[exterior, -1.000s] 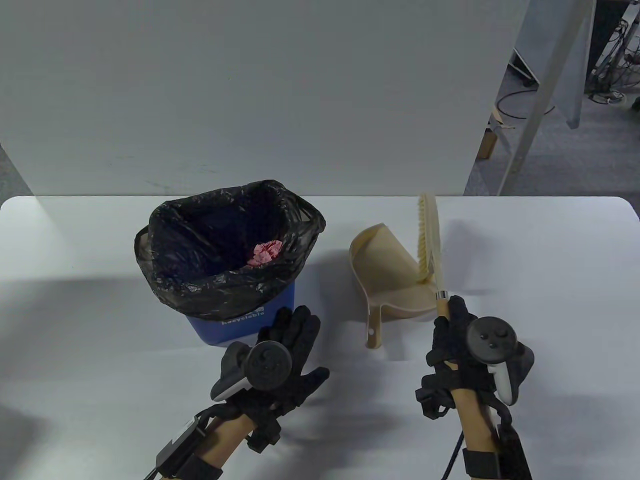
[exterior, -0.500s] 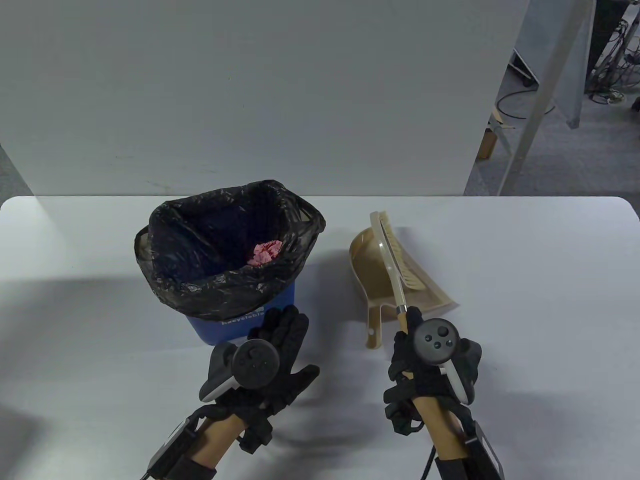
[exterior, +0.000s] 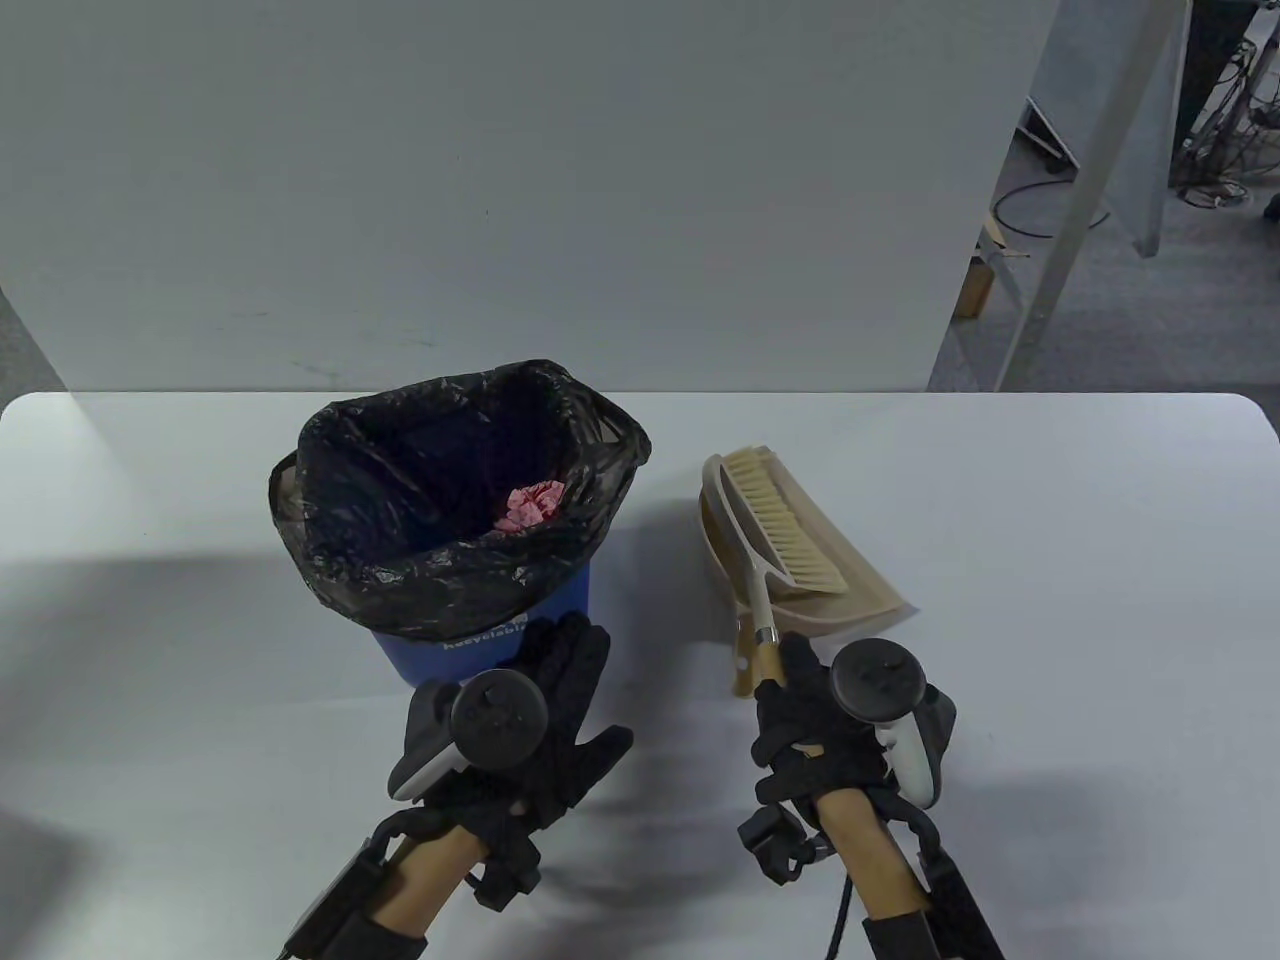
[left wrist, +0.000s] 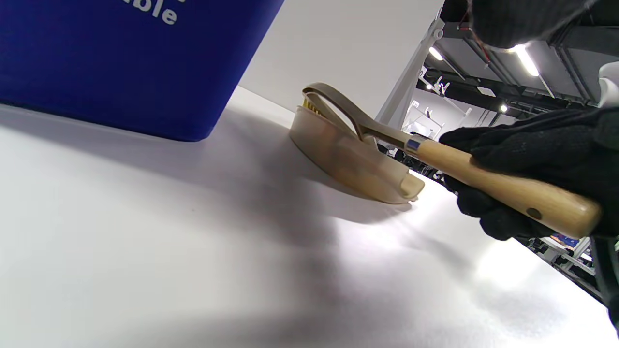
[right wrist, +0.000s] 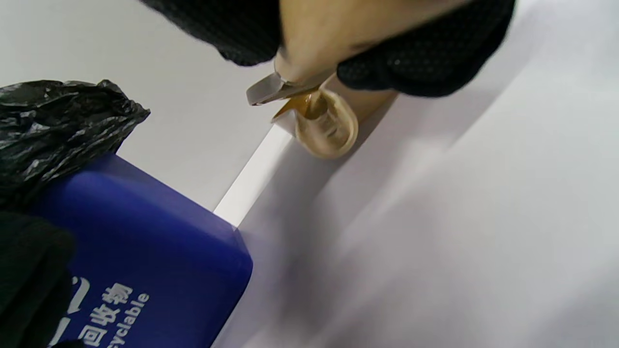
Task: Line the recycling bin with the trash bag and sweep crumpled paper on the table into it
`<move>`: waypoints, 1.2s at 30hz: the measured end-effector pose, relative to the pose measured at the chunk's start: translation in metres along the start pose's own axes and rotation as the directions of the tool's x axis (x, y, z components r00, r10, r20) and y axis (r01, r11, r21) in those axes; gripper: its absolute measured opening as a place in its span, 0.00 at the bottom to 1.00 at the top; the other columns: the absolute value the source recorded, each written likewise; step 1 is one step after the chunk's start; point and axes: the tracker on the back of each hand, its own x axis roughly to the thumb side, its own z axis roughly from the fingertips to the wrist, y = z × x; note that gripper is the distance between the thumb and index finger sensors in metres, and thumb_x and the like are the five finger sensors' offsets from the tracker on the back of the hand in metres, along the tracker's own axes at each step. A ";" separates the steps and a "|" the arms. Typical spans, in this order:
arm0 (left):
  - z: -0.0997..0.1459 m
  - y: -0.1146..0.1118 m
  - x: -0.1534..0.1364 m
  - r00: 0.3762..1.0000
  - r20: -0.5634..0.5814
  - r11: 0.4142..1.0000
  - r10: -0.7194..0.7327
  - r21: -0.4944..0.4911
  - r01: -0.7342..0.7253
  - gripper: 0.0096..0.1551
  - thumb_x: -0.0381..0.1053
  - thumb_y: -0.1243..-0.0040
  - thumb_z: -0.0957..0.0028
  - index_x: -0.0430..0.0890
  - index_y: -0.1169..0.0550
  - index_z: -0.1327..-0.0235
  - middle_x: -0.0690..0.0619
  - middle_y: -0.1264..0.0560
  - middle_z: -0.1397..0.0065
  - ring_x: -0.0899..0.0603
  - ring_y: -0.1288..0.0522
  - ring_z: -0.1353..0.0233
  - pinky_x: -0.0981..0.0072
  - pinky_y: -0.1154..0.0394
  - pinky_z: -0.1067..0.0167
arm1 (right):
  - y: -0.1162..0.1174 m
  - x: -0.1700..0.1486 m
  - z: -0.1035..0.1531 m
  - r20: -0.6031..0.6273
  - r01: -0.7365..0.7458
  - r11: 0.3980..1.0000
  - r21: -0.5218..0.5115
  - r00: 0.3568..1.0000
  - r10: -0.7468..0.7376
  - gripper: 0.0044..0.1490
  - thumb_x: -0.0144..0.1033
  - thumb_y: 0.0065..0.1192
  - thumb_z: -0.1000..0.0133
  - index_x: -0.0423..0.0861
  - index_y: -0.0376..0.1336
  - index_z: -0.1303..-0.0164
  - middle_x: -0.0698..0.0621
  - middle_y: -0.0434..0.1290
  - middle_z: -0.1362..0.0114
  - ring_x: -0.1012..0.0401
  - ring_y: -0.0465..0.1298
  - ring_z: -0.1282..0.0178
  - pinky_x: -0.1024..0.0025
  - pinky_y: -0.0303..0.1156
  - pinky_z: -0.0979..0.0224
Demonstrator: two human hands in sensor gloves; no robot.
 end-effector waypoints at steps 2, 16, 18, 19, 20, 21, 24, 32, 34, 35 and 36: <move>0.000 -0.001 -0.001 1.000 -0.005 1.000 0.002 -0.013 -0.002 0.53 0.71 0.54 0.40 0.52 0.59 0.13 0.47 0.64 0.09 0.34 0.67 0.15 0.25 0.54 0.25 | 0.005 -0.001 0.000 -0.014 0.016 1.000 0.020 1.000 -0.016 0.41 0.28 0.48 0.35 0.31 0.38 0.17 0.21 0.45 0.24 0.38 0.66 0.38 0.48 0.73 0.40; -0.001 -0.001 -0.005 0.999 -0.027 0.999 0.035 -0.034 -0.036 0.52 0.71 0.54 0.40 0.51 0.59 0.13 0.47 0.63 0.09 0.33 0.66 0.15 0.25 0.54 0.25 | 0.023 -0.001 0.002 -0.019 -0.048 0.998 0.051 0.999 0.049 0.42 0.28 0.45 0.35 0.30 0.33 0.18 0.19 0.41 0.25 0.37 0.63 0.37 0.47 0.71 0.38; -0.001 -0.001 -0.005 0.999 -0.028 0.999 0.036 -0.037 -0.037 0.52 0.71 0.54 0.40 0.51 0.59 0.13 0.47 0.63 0.09 0.33 0.66 0.15 0.25 0.54 0.25 | 0.025 -0.001 0.001 -0.021 -0.068 0.995 0.068 0.997 0.070 0.43 0.28 0.45 0.35 0.30 0.33 0.18 0.18 0.40 0.26 0.37 0.63 0.36 0.47 0.71 0.38; -0.001 -0.001 -0.005 0.999 -0.029 0.999 0.037 -0.039 -0.038 0.52 0.71 0.54 0.40 0.51 0.59 0.13 0.47 0.63 0.09 0.33 0.66 0.15 0.25 0.54 0.24 | 0.026 -0.001 0.001 -0.023 -0.075 0.994 0.076 0.997 0.077 0.43 0.28 0.45 0.35 0.30 0.33 0.18 0.18 0.40 0.26 0.37 0.63 0.36 0.47 0.71 0.38; -0.001 -0.001 -0.005 0.999 -0.029 0.998 0.039 -0.039 -0.040 0.52 0.71 0.54 0.40 0.51 0.59 0.13 0.47 0.63 0.09 0.33 0.66 0.15 0.25 0.54 0.24 | 0.027 -0.001 0.001 -0.018 -0.080 0.993 0.085 0.996 0.082 0.43 0.29 0.45 0.35 0.30 0.32 0.18 0.18 0.39 0.26 0.37 0.62 0.36 0.48 0.71 0.37; -0.001 -0.001 -0.006 0.999 -0.032 0.998 0.040 -0.040 -0.041 0.52 0.71 0.54 0.40 0.51 0.59 0.13 0.47 0.63 0.09 0.33 0.66 0.15 0.25 0.54 0.24 | 0.027 -0.001 0.001 -0.019 -0.080 0.994 0.078 0.996 0.082 0.43 0.29 0.45 0.35 0.30 0.32 0.18 0.18 0.40 0.26 0.37 0.63 0.36 0.48 0.71 0.37; -0.001 0.000 -0.007 0.998 -0.037 0.998 0.045 -0.044 -0.047 0.52 0.71 0.54 0.40 0.51 0.59 0.13 0.47 0.63 0.09 0.33 0.66 0.15 0.25 0.54 0.25 | 0.026 -0.002 0.000 -0.009 -0.093 0.991 0.092 0.995 0.094 0.44 0.31 0.46 0.34 0.30 0.32 0.18 0.19 0.40 0.25 0.38 0.63 0.35 0.47 0.71 0.37; -0.002 -0.003 -0.004 0.999 -0.036 0.996 0.032 -0.078 -0.034 0.53 0.71 0.54 0.40 0.51 0.60 0.13 0.47 0.64 0.09 0.32 0.66 0.15 0.25 0.53 0.24 | 0.009 0.002 0.000 0.044 -0.177 0.984 0.012 0.983 0.176 0.49 0.45 0.45 0.32 0.31 0.30 0.17 0.17 0.36 0.23 0.28 0.54 0.29 0.31 0.58 0.31; -0.002 -0.002 -0.004 0.999 -0.039 0.997 0.027 -0.077 -0.030 0.53 0.71 0.54 0.40 0.51 0.60 0.13 0.47 0.64 0.09 0.32 0.66 0.15 0.25 0.53 0.24 | 0.002 0.004 0.000 0.071 -0.255 0.966 -0.050 0.964 0.258 0.50 0.47 0.44 0.32 0.32 0.29 0.17 0.17 0.33 0.21 0.26 0.50 0.27 0.28 0.54 0.31; -0.002 -0.002 -0.005 0.999 -0.042 0.997 0.020 -0.075 -0.023 0.53 0.71 0.54 0.40 0.51 0.60 0.13 0.47 0.64 0.09 0.32 0.66 0.15 0.25 0.53 0.24 | -0.002 0.005 0.001 0.078 -0.288 0.954 -0.084 0.952 0.295 0.50 0.48 0.44 0.32 0.33 0.29 0.17 0.17 0.32 0.21 0.25 0.48 0.26 0.26 0.52 0.30; -0.002 -0.001 -0.005 0.999 -0.045 0.997 0.008 -0.073 -0.011 0.53 0.71 0.54 0.40 0.51 0.60 0.13 0.47 0.64 0.09 0.32 0.66 0.15 0.25 0.54 0.24 | -0.005 0.006 0.001 0.086 -0.302 0.947 -0.110 0.946 0.312 0.51 0.49 0.43 0.32 0.33 0.29 0.17 0.18 0.32 0.20 0.25 0.47 0.25 0.25 0.51 0.30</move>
